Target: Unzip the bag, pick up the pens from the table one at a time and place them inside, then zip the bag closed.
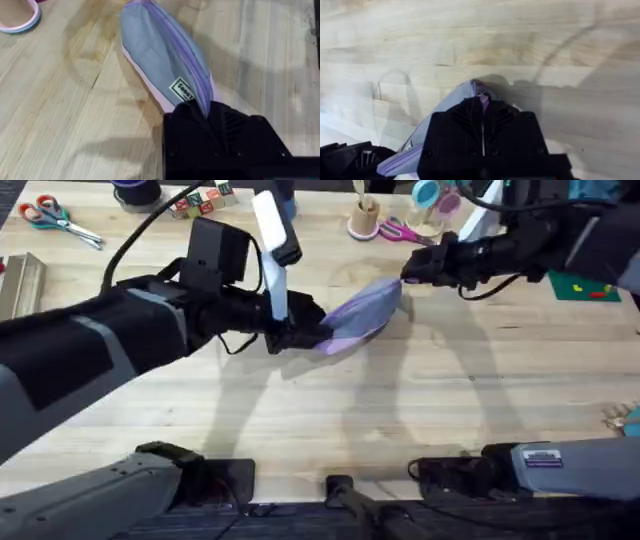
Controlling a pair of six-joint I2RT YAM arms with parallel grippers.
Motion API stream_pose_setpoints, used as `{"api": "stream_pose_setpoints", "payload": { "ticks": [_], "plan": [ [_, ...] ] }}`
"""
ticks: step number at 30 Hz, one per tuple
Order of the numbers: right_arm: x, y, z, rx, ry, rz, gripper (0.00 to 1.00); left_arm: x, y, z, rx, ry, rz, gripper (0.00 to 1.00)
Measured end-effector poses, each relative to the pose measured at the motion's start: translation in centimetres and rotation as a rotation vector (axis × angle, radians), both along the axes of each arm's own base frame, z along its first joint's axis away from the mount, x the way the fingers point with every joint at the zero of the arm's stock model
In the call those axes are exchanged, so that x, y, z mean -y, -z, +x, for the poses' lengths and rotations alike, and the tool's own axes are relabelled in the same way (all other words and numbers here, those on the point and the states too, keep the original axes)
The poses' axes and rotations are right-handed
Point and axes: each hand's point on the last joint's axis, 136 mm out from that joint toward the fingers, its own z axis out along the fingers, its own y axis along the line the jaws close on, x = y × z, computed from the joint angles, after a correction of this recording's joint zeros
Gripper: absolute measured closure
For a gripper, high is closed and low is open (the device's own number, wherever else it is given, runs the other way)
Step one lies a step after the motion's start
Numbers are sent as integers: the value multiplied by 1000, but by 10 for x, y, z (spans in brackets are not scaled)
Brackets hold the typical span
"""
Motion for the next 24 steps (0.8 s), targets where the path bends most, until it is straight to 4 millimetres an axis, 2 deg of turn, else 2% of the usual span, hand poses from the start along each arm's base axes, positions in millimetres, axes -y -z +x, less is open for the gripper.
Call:
{"api": "stream_pose_setpoints", "payload": {
  "ticks": [3, 7, 11, 19, 24],
  "plan": [
    [5, -1, -7, -19, 8, -13, 969, 0, 0, 0, 0, -1, 2, 956],
    [12, 7, -17, -73, 25, -48, 969, 0, 1, -1, -2, 0, 3, 956],
    [15, 11, -16, -76, 27, -68, 969, 0, 1, -1, -2, 2, 3, 956],
    [19, 36, -15, -139, 40, -87, 968, 2, 0, -2, 1, 8, 2, 956],
    [17, 37, -12, -143, 49, -73, 968, 2, 0, -2, 0, 8, 2, 956]
  ]
}}
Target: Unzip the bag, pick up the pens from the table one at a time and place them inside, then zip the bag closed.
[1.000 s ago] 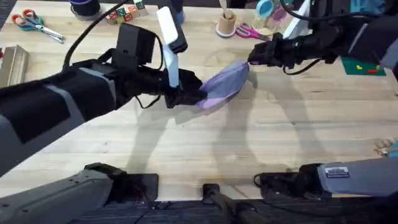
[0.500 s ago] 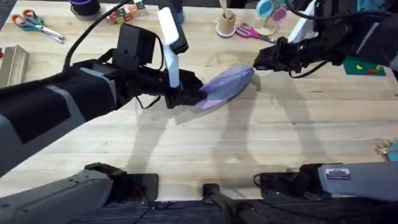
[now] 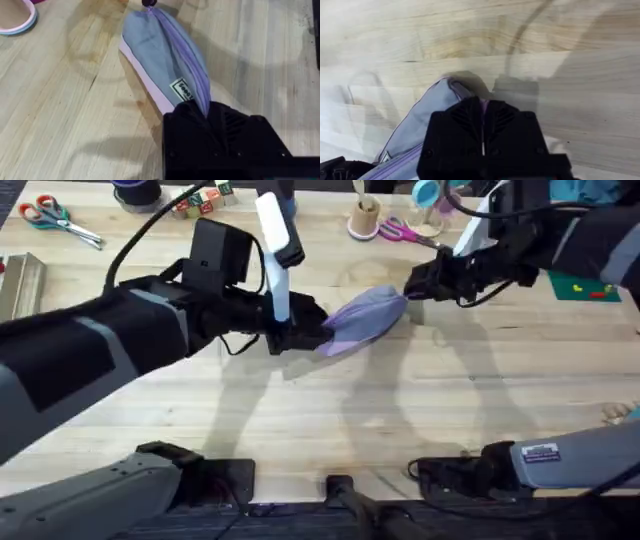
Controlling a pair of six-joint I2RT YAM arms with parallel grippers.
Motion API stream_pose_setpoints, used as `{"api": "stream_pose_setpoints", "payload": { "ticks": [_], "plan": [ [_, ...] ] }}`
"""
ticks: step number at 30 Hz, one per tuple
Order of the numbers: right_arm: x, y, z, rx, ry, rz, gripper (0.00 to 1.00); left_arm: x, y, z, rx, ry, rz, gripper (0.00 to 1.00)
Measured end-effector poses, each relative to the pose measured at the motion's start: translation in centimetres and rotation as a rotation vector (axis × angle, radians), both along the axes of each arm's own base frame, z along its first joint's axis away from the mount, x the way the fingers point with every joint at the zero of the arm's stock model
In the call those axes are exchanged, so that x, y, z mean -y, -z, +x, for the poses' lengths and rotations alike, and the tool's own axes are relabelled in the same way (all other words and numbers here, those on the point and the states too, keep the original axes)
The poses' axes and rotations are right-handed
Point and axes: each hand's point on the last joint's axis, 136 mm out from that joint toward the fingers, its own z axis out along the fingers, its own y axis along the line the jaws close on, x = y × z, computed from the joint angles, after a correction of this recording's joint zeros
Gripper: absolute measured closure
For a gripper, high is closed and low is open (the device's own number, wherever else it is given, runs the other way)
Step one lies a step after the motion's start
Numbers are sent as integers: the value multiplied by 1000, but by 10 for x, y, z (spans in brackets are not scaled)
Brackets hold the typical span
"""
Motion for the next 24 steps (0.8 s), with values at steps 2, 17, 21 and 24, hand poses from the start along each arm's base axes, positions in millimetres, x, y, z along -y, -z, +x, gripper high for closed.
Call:
{"api": "stream_pose_setpoints", "payload": {
  "ticks": [2, 17, 21, 24],
  "plan": [
    [-1, -1, 2, 9, -1, 9, 968, 0, 0, 0, -1, -2, 2, 956],
    [41, -10, 12, 69, 86, -128, 123, -6, 6, 0, -24, -21, 23, 957],
    [48, -38, 1, 117, 74, -177, 7, -6, 6, 0, -24, -21, 24, 957],
    [48, -60, -14, 143, 61, -197, 6, -6, 6, 0, -24, -21, 24, 957]
  ]
}}
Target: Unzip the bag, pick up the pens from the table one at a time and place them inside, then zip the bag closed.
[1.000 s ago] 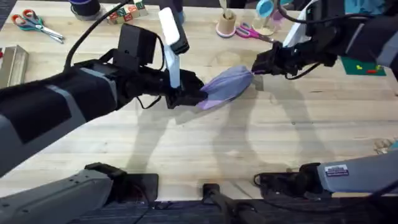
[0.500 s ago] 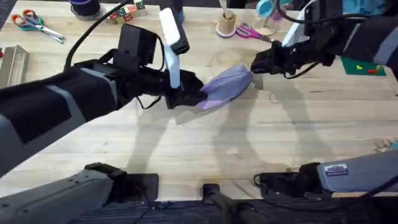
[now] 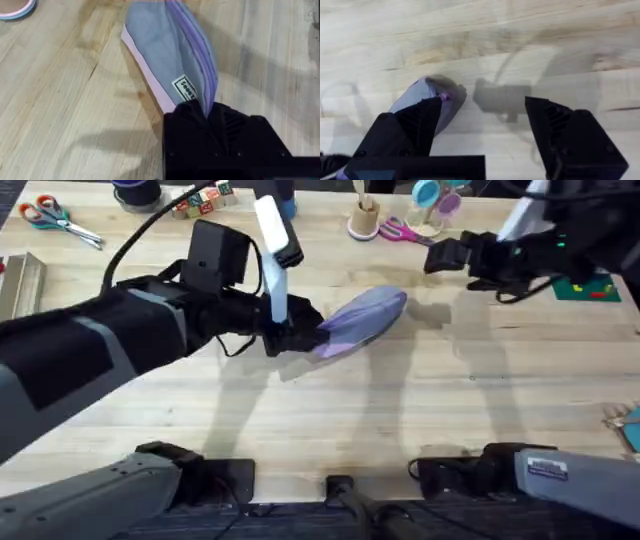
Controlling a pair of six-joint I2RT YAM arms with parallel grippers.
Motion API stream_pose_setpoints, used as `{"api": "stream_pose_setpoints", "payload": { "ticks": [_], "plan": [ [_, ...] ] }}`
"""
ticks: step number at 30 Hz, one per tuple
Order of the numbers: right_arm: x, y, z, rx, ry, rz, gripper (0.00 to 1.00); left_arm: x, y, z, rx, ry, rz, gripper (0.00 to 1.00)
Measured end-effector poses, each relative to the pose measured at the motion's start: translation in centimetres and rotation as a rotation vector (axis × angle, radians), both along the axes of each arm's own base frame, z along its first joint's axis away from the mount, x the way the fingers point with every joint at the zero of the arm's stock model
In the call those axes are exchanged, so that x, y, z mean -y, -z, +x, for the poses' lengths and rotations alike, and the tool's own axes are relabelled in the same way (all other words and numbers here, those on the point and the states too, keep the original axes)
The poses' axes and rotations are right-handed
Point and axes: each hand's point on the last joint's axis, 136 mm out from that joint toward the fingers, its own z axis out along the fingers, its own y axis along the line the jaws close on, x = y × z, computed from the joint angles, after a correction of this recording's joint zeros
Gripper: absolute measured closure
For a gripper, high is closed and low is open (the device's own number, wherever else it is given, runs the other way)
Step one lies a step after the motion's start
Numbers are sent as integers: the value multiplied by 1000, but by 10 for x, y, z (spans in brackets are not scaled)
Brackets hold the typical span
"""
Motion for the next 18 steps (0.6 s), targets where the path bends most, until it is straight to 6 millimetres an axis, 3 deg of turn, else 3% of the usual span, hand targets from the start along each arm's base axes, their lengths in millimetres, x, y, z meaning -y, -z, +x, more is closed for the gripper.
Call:
{"api": "stream_pose_setpoints", "payload": {
  "ticks": [6, 7, 12, 18],
  "plan": [
    [0, -31, -18, 60, -15, -22, 6, -1, 1, 0, -3, -2, 3, 877],
    [0, -35, -18, 74, -15, -25, 6, -1, 1, 0, -2, 0, 3, 774],
    [0, -46, -21, 105, -16, -30, 6, 1, -2, -1, -1, 8, -13, 49],
    [0, -44, -24, 90, -17, -30, 6, 2, -3, -2, -2, 13, -20, 8]
  ]
}}
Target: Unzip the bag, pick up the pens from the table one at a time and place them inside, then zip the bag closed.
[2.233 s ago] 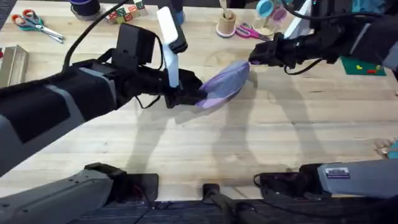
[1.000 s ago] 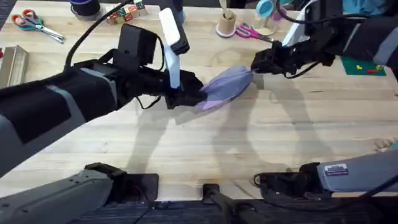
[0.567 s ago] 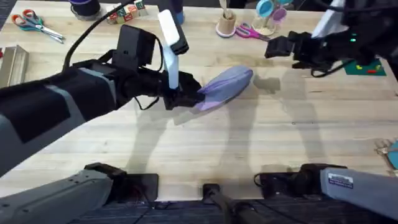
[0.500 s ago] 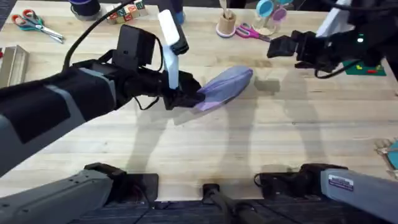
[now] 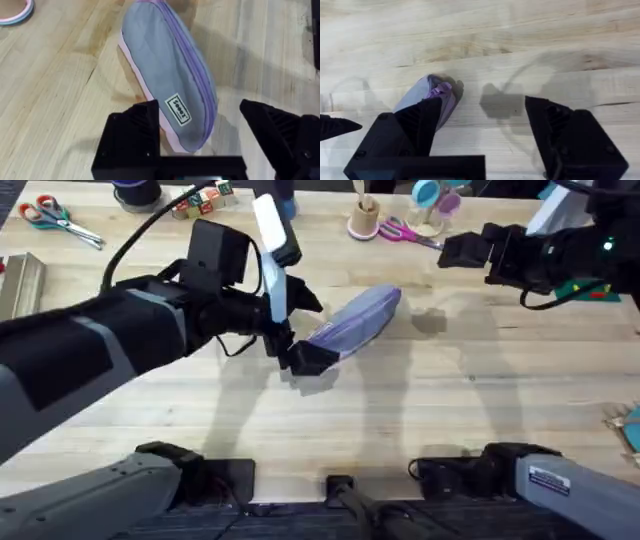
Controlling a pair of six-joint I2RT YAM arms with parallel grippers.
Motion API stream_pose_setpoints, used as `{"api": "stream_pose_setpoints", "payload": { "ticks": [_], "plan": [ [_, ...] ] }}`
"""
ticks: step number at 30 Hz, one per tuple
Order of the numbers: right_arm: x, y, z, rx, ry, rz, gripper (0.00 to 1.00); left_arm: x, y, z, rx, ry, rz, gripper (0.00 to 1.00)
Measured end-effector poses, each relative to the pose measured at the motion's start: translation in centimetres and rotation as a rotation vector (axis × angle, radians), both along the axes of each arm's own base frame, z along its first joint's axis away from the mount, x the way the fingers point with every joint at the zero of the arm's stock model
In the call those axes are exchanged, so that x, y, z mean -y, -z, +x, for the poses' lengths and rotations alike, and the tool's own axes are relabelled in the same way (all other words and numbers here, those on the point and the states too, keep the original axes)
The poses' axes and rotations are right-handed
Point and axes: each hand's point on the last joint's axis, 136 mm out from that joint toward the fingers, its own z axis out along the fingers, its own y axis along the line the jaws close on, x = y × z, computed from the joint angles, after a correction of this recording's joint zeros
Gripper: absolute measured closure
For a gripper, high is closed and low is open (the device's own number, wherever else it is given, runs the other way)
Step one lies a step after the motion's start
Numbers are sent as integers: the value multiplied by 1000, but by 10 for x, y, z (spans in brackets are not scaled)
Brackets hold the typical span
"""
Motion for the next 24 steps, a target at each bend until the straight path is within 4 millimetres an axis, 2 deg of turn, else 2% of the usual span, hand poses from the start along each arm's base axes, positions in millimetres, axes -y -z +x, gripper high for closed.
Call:
{"api": "stream_pose_setpoints", "payload": {
  "ticks": [5, 9, 13, 16, 20, 24],
  "plan": [
    [-3, -1, -2, 1, -34, -20, 6, 0, 0, 1, 5, -1, 0, 8],
    [-21, -7, -13, 15, -151, -67, 6, 0, -8, 3, -12, -30, -14, 8],
    [-42, -13, -34, 15, -276, -107, 6, -3, -36, 8, -19, -100, -23, 8],
    [-49, -12, -49, -8, -327, -120, 6, -12, -59, 6, -39, -169, 15, 8],
    [-53, -12, -67, -40, -364, -127, 6, -31, -79, -7, -90, -253, 105, 8],
    [-53, -22, -79, -16, -366, -128, 5, -51, -97, -21, -114, -322, 194, 8]
  ]
}}
